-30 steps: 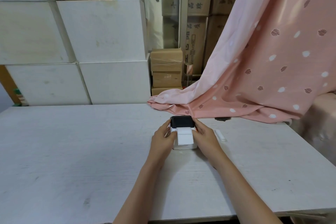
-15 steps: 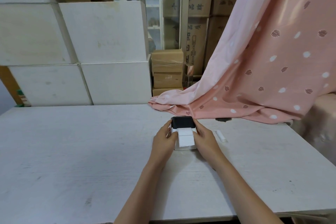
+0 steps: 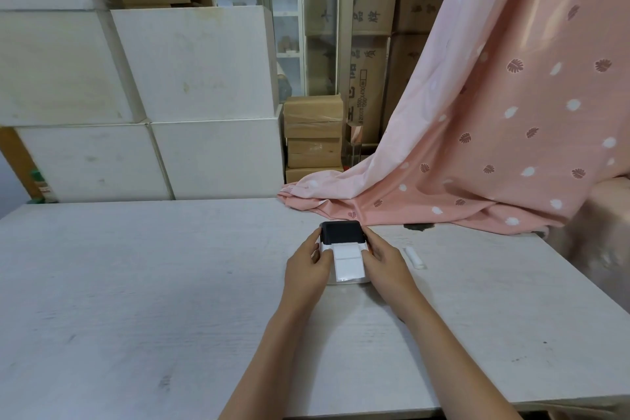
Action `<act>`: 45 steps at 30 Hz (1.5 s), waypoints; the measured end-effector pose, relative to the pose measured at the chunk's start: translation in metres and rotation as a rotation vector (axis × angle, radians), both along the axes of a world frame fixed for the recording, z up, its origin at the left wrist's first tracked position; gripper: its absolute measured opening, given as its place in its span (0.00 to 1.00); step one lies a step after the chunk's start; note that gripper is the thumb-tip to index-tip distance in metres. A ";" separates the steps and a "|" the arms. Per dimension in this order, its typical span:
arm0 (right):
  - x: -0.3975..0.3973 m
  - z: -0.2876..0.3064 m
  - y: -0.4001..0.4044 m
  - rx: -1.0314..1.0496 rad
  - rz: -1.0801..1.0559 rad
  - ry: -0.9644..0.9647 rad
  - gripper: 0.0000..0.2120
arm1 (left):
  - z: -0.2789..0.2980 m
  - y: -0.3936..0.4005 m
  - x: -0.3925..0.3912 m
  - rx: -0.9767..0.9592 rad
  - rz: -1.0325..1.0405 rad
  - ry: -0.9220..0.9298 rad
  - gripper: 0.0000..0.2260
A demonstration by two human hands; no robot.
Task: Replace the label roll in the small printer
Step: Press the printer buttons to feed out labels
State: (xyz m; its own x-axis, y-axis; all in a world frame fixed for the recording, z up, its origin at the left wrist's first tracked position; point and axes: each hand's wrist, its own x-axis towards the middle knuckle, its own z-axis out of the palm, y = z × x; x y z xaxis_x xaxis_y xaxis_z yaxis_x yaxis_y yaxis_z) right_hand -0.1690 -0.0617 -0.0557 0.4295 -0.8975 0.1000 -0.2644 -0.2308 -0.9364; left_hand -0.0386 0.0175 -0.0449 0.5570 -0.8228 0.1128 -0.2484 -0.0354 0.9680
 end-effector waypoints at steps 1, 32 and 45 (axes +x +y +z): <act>0.000 0.000 0.000 0.001 0.004 -0.001 0.25 | -0.001 0.000 0.000 -0.004 0.002 0.008 0.19; -0.002 0.005 0.004 0.043 0.062 -0.098 0.28 | 0.000 -0.001 -0.001 0.013 -0.013 -0.037 0.21; -0.003 0.006 0.005 0.035 0.063 -0.109 0.27 | 0.000 0.000 0.000 0.009 -0.009 -0.015 0.21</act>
